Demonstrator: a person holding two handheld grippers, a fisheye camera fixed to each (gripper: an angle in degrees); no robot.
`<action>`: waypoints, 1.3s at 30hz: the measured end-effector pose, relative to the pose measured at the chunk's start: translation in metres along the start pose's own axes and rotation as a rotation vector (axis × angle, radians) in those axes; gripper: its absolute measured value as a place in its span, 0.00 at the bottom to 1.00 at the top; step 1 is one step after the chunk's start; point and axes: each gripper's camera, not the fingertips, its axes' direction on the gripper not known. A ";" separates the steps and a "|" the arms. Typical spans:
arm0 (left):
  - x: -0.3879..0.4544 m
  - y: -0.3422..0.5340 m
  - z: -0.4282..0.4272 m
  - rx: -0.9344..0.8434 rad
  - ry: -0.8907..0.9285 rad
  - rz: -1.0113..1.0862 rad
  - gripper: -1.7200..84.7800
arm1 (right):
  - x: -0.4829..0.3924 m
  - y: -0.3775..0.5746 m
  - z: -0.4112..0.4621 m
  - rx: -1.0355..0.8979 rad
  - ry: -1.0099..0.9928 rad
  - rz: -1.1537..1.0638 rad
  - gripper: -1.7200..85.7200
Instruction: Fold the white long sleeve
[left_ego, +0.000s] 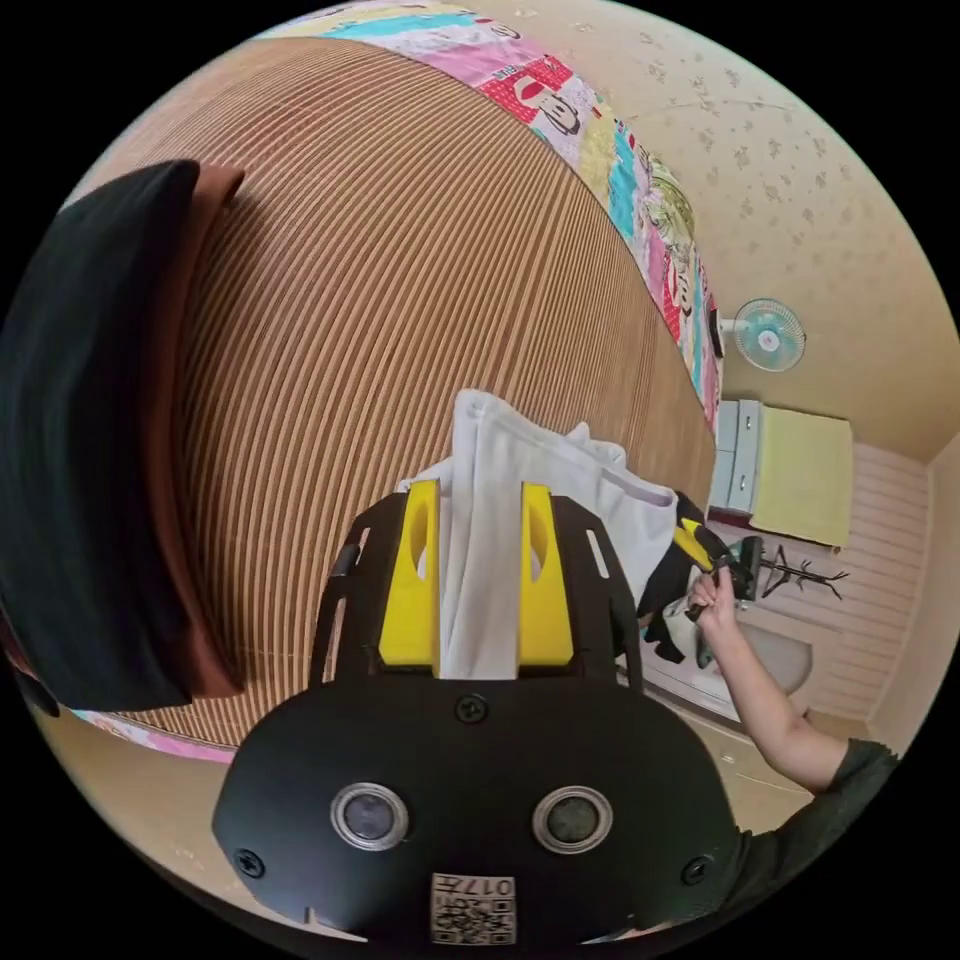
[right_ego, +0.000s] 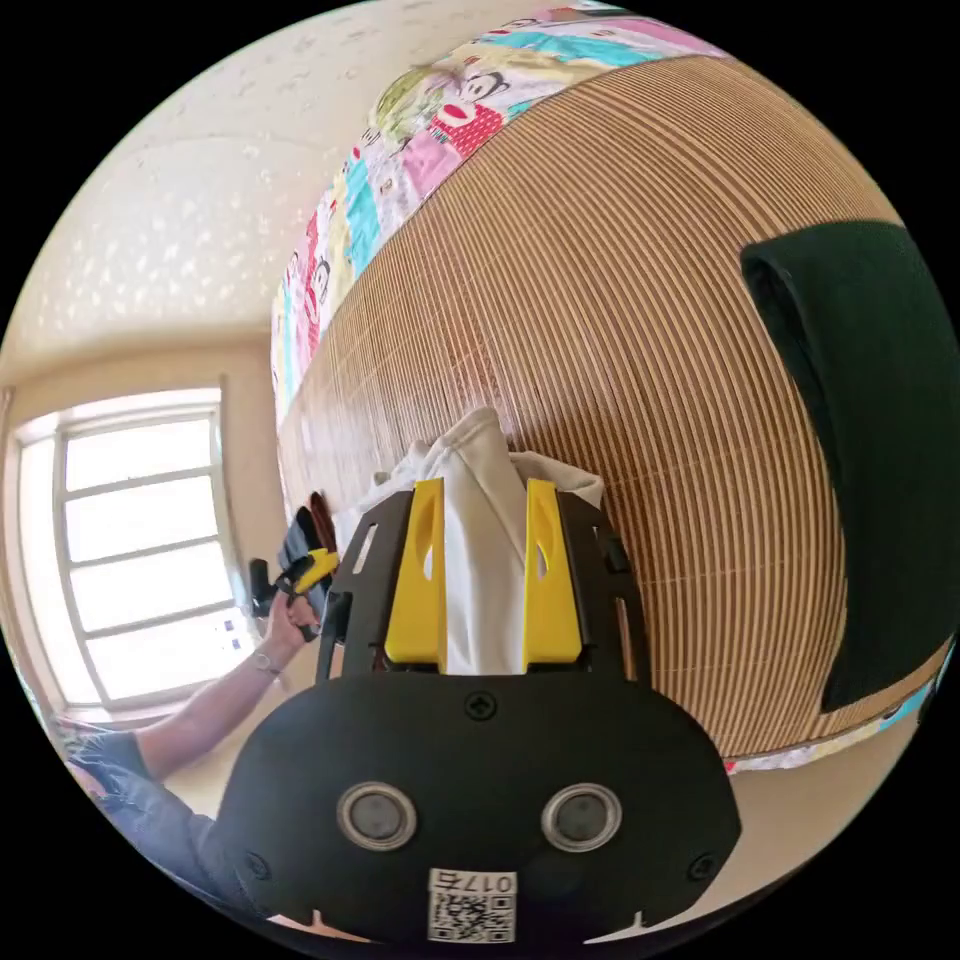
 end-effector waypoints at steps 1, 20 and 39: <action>0.007 -0.002 0.004 0.010 -0.032 0.012 0.15 | -0.013 -0.003 0.007 -0.013 0.063 -0.051 0.16; -0.059 -0.012 0.060 0.125 0.523 -0.075 0.04 | 0.048 -0.051 0.018 0.096 -0.320 0.222 0.06; -0.106 0.164 0.128 -0.125 0.244 -0.094 0.21 | -0.157 -0.059 0.061 -0.056 0.178 -0.232 0.13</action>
